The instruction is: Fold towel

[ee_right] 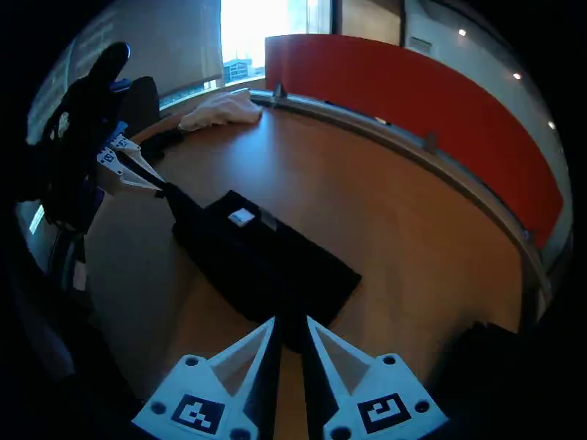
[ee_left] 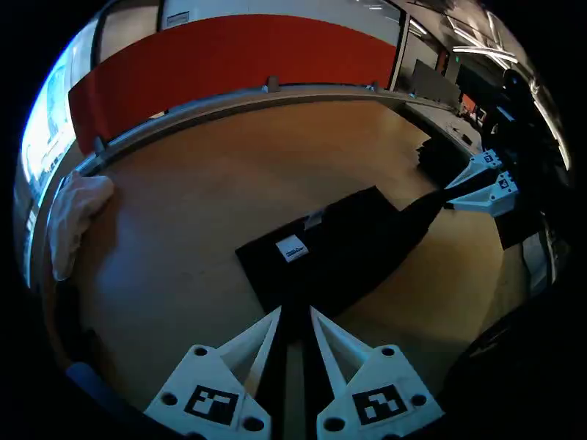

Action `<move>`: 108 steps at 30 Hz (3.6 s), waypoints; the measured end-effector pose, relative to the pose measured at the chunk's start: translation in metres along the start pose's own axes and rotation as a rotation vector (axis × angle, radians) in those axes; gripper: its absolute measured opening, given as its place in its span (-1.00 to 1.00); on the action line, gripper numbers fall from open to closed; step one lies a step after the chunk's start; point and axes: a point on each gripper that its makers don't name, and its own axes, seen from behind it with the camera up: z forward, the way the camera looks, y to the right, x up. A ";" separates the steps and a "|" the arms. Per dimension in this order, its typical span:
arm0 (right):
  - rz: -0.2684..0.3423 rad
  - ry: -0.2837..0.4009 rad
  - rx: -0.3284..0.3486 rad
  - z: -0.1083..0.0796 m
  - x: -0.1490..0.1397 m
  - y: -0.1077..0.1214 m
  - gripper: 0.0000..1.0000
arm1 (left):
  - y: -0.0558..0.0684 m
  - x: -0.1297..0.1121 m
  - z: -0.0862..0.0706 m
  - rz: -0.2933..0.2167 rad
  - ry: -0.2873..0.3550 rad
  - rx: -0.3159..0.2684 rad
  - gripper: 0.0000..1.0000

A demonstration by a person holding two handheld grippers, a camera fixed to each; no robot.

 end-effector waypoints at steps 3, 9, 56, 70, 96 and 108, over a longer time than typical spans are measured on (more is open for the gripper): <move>0.005 -0.007 -0.001 0.007 0.000 0.005 -0.69 | -0.002 -0.001 0.008 0.007 -0.010 -0.001 -0.76; 0.018 -0.019 0.001 0.020 0.001 0.012 -0.68 | -0.008 -0.003 0.024 0.019 -0.025 0.002 -0.76; 0.056 -0.058 -0.116 0.095 0.001 0.073 0.44 | -0.065 0.011 0.094 0.036 -0.029 0.138 0.26; 0.063 -0.036 -0.165 0.095 0.007 0.089 0.99 | -0.082 0.025 0.088 0.017 0.001 0.195 0.96; 0.097 -0.012 -0.136 0.047 -0.025 0.049 0.99 | -0.053 -0.023 0.050 -0.077 -0.009 0.193 0.97; 0.077 -0.007 -0.125 0.040 -0.028 0.042 0.99 | -0.051 -0.032 0.042 -0.104 -0.004 0.202 0.97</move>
